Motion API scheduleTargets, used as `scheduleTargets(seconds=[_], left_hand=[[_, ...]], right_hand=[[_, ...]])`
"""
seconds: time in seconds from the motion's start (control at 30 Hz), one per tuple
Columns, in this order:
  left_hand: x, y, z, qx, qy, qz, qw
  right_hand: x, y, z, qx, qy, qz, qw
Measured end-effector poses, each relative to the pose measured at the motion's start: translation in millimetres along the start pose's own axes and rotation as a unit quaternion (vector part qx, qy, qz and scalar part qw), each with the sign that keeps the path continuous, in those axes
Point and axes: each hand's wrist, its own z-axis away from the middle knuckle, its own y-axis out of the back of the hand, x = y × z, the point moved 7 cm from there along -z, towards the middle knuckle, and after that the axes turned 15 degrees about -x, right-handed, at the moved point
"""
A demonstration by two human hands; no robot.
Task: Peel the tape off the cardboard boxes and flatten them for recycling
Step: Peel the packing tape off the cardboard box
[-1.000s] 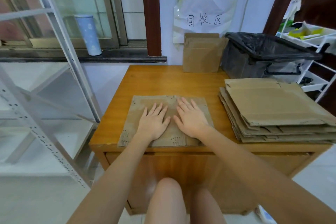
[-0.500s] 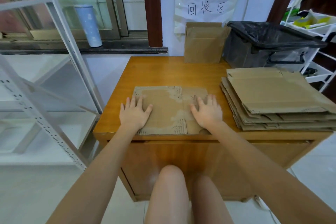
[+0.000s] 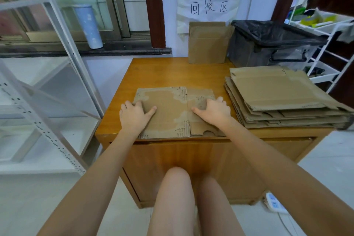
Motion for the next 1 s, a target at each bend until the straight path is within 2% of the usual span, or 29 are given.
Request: scheduleTargets(seconds=[0.1,0.23,0.4,0.47,0.77,1.0], left_hand=[[-1,17,2,0.004,0.013,0.037,0.999],[7,55,-3,0.035,0.012,0.036,0.999],[57,96,-12,0.047,-0.055,0.096,0.993],[89,104,-9,0.042,-0.082,0.105,0.990],[261,60,13,-0.090,-0.175,0.112,0.974],[338,29,12,-0.131,-0.190,0.122,0.965]], right_hand=[[-6,16,9,0.028,0.027,-0.067,0.997],[-9,57,21,0.075,0.029,-0.072,0.994],[22,123,38,0.190,0.005,-0.024,0.982],[48,145,45,0.211,-0.008,-0.022,0.977],[220,170,50,0.165,-0.096,-0.045,0.981],[291,171,34,0.159,-0.118,-0.068,0.978]])
